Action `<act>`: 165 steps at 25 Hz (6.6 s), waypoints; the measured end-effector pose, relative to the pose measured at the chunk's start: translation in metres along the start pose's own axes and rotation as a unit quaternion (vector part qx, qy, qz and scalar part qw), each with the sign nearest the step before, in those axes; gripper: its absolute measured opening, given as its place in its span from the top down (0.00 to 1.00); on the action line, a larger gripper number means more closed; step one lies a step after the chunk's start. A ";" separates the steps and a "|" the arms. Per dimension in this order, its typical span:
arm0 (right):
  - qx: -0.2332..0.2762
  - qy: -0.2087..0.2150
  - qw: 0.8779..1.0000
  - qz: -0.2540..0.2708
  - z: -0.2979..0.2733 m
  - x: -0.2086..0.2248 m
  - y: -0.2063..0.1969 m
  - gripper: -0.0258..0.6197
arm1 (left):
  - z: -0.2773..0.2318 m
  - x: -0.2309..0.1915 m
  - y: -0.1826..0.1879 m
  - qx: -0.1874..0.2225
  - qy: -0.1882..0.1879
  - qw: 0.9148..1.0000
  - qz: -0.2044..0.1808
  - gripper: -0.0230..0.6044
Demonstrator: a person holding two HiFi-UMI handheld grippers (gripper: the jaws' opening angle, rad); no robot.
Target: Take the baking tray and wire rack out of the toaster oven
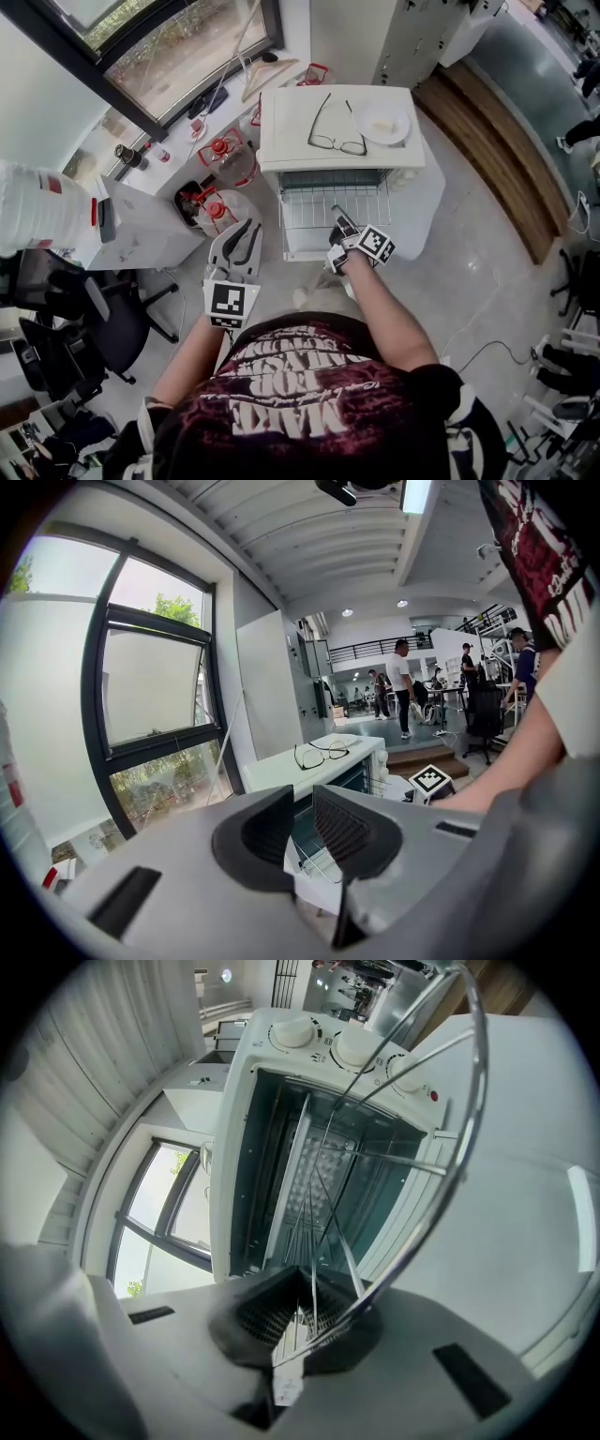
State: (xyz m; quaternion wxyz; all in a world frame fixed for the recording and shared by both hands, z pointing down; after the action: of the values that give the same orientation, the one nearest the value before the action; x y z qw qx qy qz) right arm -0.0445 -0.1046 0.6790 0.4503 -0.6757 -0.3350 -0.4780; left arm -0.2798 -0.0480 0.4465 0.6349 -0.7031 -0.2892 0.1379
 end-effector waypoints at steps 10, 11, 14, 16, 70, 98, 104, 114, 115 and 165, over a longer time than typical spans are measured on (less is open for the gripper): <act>0.006 0.007 1.000 -0.015 0.025 -0.004 -0.007 0.95 | 0.012 0.007 0.002 0.009 -0.004 1.000 0.001 0.88; 0.006 0.007 1.000 -0.016 0.027 -0.004 -0.008 0.95 | 0.013 0.008 0.003 0.010 -0.005 1.000 0.001 0.88; 0.006 0.010 1.000 -0.019 0.035 -0.004 -0.012 0.95 | 0.016 0.012 0.004 0.013 -0.006 1.000 0.001 0.88; 0.006 0.015 1.000 -0.018 0.039 -0.004 -0.013 0.95 | 0.018 0.013 0.004 0.015 -0.008 1.000 0.000 0.88; -0.084 0.003 0.995 -0.047 0.209 0.075 0.127 0.95 | -0.103 0.189 0.070 0.037 -0.042 0.998 0.003 0.88; -0.191 0.046 0.981 -0.003 0.204 0.103 0.263 0.95 | -0.183 0.239 0.112 0.079 0.050 0.993 0.073 0.88; -0.197 0.040 0.980 0.007 0.193 0.101 0.277 0.95 | -0.205 0.226 0.102 0.070 0.043 0.994 0.078 0.88; -0.250 0.065 0.966 0.002 0.167 0.118 0.332 0.95 | -0.231 0.243 0.098 0.037 0.086 0.991 0.090 0.88; -0.263 0.066 0.963 0.000 0.164 0.121 0.339 0.95 | -0.235 0.247 0.099 0.034 0.101 0.990 0.091 0.88; -0.628 0.054 0.775 0.034 -0.049 0.230 0.420 0.95 | -0.277 0.352 0.095 -0.052 0.540 0.829 0.136 0.95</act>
State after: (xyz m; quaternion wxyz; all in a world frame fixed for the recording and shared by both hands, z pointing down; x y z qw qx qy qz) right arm 0.3825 -0.3009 0.7826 -0.0413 -0.7925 0.0875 -0.6021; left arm 0.1775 -0.0705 0.4578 0.6270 -0.7296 0.1915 -0.1947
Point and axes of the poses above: the fingertips, and each gripper's own axes: z backward along the fingers, x to its right, y out of its top, the point moved 5 cm from there along z, backward along the fingers, and after that the axes turned 10 degrees about x, right-handed, at the moved point
